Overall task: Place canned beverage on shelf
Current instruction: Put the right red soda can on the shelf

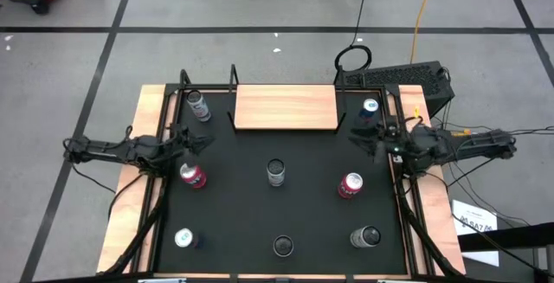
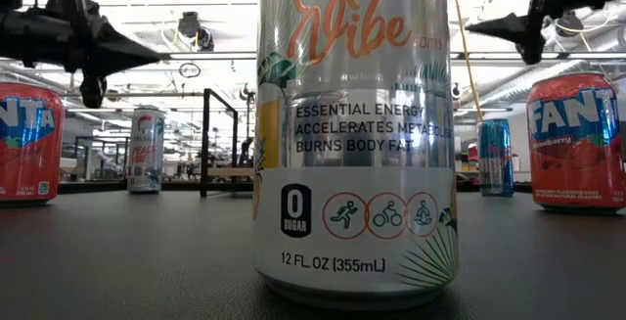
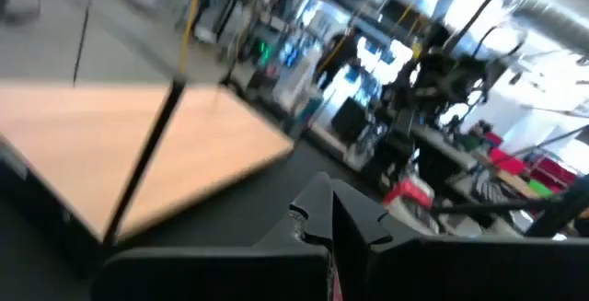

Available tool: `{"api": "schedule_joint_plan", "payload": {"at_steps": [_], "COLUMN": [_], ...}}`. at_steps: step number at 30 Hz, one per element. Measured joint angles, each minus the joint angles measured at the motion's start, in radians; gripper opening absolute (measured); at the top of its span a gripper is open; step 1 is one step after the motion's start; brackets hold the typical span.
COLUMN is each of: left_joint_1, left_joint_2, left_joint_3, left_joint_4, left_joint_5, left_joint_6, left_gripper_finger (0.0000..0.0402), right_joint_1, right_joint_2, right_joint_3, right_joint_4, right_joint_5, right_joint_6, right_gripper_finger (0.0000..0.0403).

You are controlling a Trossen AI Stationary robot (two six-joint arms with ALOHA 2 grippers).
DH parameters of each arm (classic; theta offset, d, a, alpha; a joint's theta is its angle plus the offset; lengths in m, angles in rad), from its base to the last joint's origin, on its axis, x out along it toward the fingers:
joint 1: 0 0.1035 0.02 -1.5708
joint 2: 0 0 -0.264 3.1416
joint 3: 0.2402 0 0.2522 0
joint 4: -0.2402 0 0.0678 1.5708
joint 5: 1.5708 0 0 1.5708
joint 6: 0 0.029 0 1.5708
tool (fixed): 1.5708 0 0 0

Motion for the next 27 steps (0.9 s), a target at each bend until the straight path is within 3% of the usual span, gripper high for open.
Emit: {"api": "schedule_joint_plan", "payload": {"at_steps": [5, 8, 10, 18, 27], "left_joint_1": [0.000, 0.000, 0.000, 0.000, 0.000], "left_joint_2": [0.097, 0.164, 0.216, 0.425, 0.563], "left_joint_3": [0.011, 0.071, 0.126, 0.319, 0.387], "left_joint_4": [0.143, 0.151, 0.131, 0.109, 0.180], "left_joint_5": [0.005, 0.006, 0.006, -0.017, -0.017], "left_joint_6": [-0.117, -0.100, -0.058, 0.020, 0.044], "left_gripper_finger": [0.0000, 0.0000, 0.0000, 0.0015, 0.0156], "right_joint_1": [0.000, 0.000, 0.002, 0.057, 0.266], "right_joint_2": [0.192, 0.308, 0.374, 0.554, 0.569], "right_joint_3": [0.282, 0.429, 0.504, 0.593, 0.593], "right_joint_4": [-0.547, -0.860, -0.979, -1.052, -1.053], "right_joint_5": [-0.074, -0.114, -0.159, -0.352, -0.359], "right_joint_6": [0.160, 0.262, 0.285, 0.230, 0.380], "right_gripper_finger": [0.0291, 0.0292, 0.0290, 0.0289, 0.0289]}}
